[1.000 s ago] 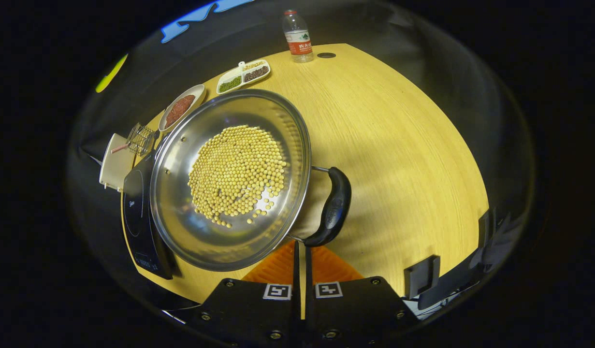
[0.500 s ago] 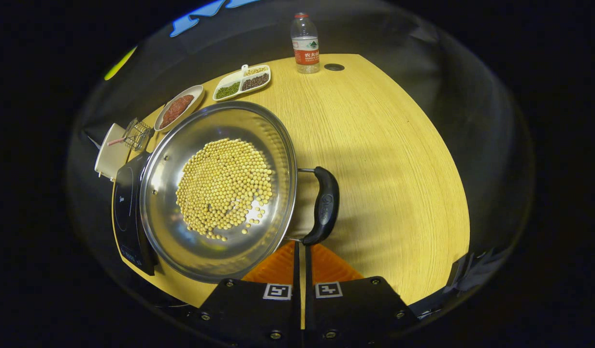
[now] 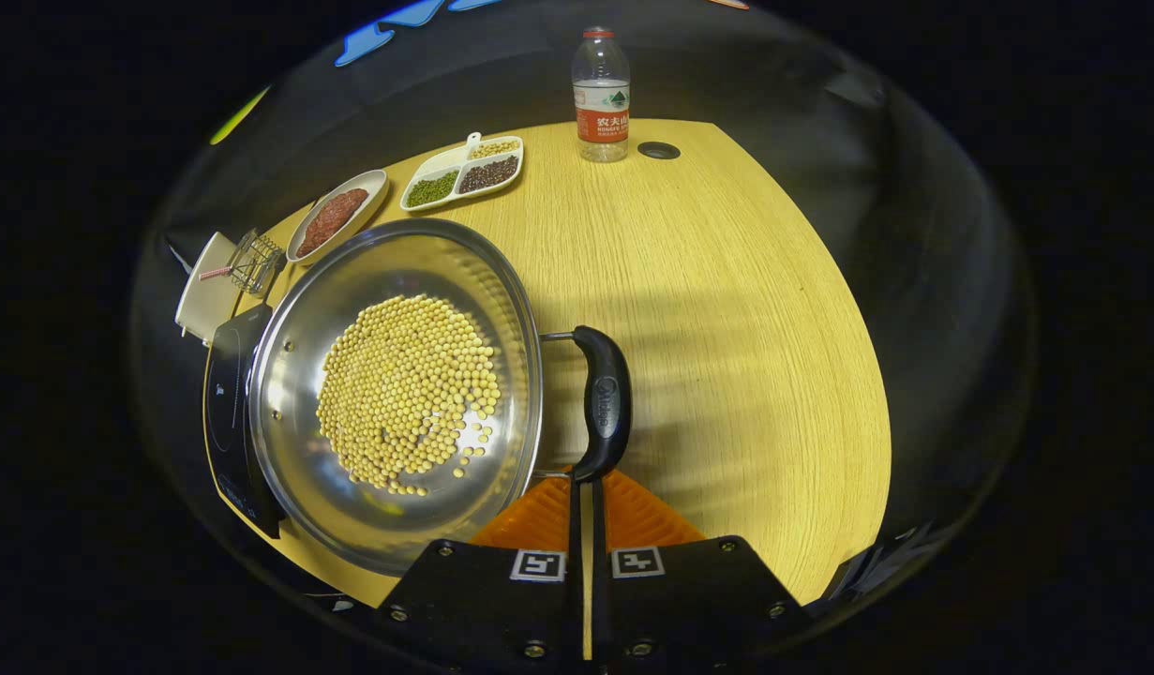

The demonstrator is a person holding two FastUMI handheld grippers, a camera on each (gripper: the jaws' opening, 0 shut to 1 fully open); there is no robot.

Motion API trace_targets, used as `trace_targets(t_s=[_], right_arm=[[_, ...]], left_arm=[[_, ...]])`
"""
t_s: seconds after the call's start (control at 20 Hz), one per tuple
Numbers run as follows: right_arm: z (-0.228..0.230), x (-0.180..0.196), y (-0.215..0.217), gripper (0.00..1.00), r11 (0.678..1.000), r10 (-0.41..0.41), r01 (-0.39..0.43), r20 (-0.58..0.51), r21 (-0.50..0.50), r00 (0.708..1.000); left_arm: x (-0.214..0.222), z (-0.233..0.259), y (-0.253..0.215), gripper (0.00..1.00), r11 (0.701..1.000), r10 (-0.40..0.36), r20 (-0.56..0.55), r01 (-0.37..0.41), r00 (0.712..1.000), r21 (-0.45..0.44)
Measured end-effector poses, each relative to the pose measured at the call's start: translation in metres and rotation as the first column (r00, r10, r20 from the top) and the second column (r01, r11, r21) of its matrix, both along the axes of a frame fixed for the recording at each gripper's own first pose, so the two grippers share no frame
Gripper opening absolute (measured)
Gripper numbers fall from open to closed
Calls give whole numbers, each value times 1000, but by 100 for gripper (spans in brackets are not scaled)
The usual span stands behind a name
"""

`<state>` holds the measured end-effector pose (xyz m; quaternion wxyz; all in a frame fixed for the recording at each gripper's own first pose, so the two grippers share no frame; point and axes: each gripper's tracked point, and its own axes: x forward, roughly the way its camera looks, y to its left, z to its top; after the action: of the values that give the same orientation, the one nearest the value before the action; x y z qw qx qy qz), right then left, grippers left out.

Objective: First push the handle of the pot to place it horizontally, then grasp the pot with both hands and set it on the induction cooktop.

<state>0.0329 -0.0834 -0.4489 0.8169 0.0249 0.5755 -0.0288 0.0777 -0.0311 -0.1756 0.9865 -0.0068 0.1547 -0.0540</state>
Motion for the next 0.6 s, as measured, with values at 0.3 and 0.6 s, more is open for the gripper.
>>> trace_targets(t_s=[0.3, 0.6], right_arm=[[8, -1, -4, 4, 999, -6, 7, 32, -34, 999], [50, -4, -22, 71, 996, -1, 19, 191, -91, 982]], left_arm=[[-4, -73, -16, 94, 998, -60, -165, 53, 984, -43], [4, -124, -29, 94, 993, -100, -252, 79, 963, -91]])
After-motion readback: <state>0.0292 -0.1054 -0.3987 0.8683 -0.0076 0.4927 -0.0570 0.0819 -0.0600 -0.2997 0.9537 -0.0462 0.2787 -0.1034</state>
